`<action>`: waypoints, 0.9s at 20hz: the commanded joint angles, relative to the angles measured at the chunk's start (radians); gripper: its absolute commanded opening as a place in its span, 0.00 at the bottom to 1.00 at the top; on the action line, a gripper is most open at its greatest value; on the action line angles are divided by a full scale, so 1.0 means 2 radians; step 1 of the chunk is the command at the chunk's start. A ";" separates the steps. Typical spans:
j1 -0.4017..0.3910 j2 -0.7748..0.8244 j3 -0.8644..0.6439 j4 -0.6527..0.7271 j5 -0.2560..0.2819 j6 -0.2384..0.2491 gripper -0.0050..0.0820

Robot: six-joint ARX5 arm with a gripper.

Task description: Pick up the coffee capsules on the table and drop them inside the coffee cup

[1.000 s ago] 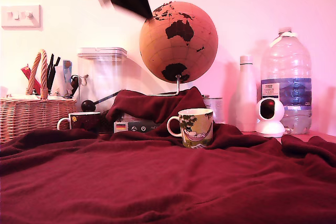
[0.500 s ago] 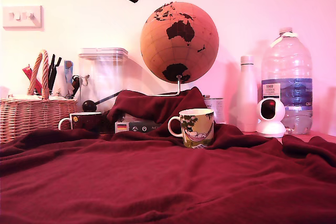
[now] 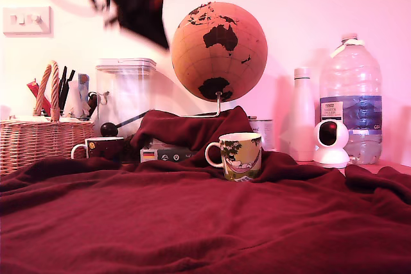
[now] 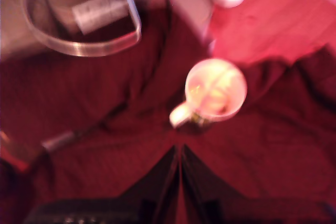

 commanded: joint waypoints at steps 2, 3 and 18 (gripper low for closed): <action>0.009 -0.069 -0.089 0.068 0.000 -0.014 0.04; 0.012 -0.084 -0.121 0.089 0.000 -0.019 0.04; 0.092 -0.218 -0.453 0.333 -0.046 -0.082 0.04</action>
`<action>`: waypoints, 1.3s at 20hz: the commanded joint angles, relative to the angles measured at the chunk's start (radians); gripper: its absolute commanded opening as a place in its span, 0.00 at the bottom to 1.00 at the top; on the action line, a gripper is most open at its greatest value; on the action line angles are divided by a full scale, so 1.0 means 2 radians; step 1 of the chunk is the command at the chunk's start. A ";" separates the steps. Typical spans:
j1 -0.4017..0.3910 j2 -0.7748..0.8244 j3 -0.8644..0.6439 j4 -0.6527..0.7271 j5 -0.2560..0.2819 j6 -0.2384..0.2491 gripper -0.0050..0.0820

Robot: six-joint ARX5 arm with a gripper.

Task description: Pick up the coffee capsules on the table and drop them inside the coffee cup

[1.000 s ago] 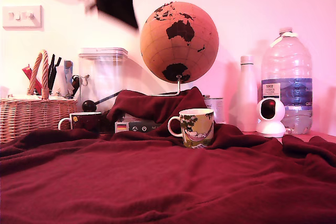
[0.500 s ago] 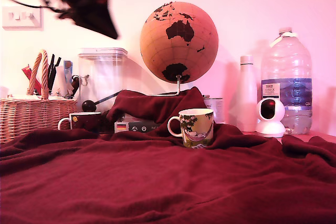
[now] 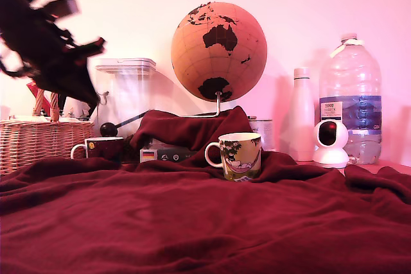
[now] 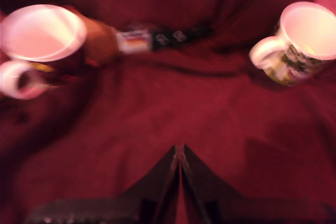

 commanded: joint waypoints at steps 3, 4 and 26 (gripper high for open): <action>0.017 -0.034 -0.065 0.050 -0.020 -0.011 0.04; 0.022 -0.043 -0.084 0.064 -0.022 -0.016 0.04; 0.108 -0.325 -0.399 0.187 -0.025 -0.056 0.04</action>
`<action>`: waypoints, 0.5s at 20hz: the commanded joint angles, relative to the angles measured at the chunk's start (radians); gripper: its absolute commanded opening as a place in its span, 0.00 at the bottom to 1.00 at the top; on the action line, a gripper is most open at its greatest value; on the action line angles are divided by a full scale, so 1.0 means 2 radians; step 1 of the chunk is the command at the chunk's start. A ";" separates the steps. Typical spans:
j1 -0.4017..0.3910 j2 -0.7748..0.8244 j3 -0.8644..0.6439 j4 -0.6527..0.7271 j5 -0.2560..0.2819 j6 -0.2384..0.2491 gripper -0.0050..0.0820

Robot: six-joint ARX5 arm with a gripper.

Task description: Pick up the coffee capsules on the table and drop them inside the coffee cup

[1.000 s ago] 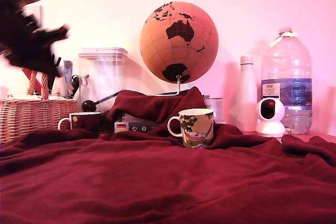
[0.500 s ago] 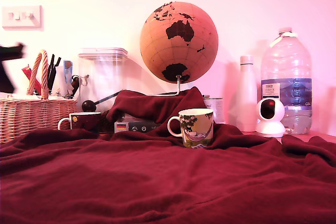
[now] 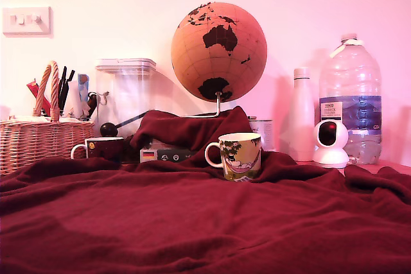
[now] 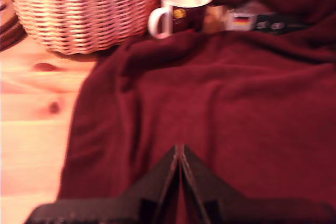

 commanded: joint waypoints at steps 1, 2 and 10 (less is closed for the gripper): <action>0.002 -0.027 -0.025 -0.004 0.008 -0.013 0.04; 0.002 -0.043 -0.032 -0.013 0.009 -0.013 0.04; 0.000 -0.182 -0.074 -0.090 0.015 -0.022 0.04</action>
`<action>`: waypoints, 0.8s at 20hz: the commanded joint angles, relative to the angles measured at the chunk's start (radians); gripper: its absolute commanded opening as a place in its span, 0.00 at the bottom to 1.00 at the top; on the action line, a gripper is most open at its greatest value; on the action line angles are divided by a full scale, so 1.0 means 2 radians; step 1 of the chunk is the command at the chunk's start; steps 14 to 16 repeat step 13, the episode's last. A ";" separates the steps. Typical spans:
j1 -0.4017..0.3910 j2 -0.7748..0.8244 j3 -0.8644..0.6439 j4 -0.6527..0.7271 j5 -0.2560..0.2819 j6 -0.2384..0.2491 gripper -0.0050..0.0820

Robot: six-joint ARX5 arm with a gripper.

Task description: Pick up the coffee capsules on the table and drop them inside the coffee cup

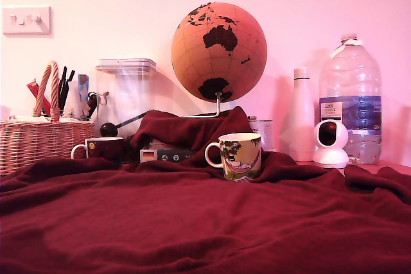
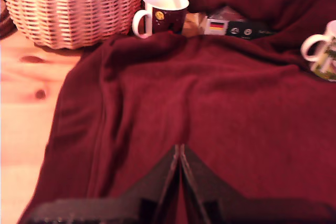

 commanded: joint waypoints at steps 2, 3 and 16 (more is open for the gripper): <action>0.000 -0.049 -0.011 -0.038 0.001 -0.004 0.04; 0.000 -0.070 -0.011 -0.056 0.000 -0.004 0.04; 0.000 -0.230 -0.011 -0.176 -0.003 -0.004 0.04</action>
